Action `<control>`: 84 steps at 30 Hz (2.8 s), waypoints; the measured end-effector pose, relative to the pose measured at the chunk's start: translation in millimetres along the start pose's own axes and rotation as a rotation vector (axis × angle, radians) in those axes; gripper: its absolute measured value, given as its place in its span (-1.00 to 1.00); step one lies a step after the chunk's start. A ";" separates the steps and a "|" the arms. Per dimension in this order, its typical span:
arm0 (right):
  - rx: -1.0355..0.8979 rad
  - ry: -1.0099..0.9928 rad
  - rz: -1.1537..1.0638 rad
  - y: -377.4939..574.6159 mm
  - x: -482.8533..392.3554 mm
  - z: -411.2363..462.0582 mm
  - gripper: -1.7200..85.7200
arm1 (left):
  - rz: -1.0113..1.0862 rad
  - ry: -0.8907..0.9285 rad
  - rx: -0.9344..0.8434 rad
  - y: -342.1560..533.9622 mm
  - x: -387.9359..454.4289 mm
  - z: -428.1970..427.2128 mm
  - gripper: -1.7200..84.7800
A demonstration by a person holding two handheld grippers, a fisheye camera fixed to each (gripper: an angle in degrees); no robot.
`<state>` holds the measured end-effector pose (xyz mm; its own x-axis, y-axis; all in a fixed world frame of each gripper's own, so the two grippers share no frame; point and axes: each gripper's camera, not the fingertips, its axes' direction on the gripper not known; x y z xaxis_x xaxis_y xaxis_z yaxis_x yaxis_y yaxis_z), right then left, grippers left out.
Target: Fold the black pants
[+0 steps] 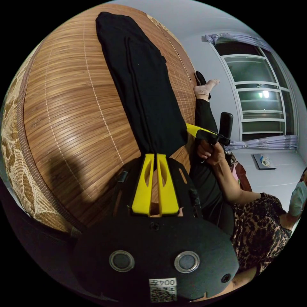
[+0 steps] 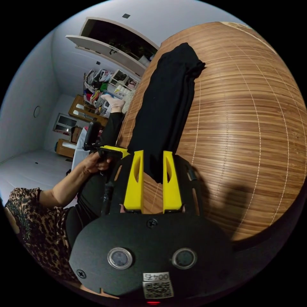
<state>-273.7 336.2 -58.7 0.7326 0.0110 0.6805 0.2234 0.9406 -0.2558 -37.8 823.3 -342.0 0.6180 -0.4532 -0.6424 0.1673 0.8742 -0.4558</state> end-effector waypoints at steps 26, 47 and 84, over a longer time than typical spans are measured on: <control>-0.081 0.130 -0.086 -46.9 -36.3 27.4 -0.73 | -0.005 0.023 0.002 -8.4 2.4 11.3 -0.93; -0.215 0.078 0.006 -102.6 -26.6 38.3 -0.88 | -0.073 -0.040 -0.112 -19.1 38.6 8.7 -0.93; 0.026 0.205 -0.115 -335.4 13.8 -42.2 -0.74 | 0.130 -0.132 0.255 -135.8 15.8 -102.4 -0.85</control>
<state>-311.4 6.6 7.6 0.8193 -0.1636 0.5496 0.2986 0.9399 -0.1654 -129.4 679.6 -353.3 0.7384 -0.3228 -0.5921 0.2574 0.9464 -0.1950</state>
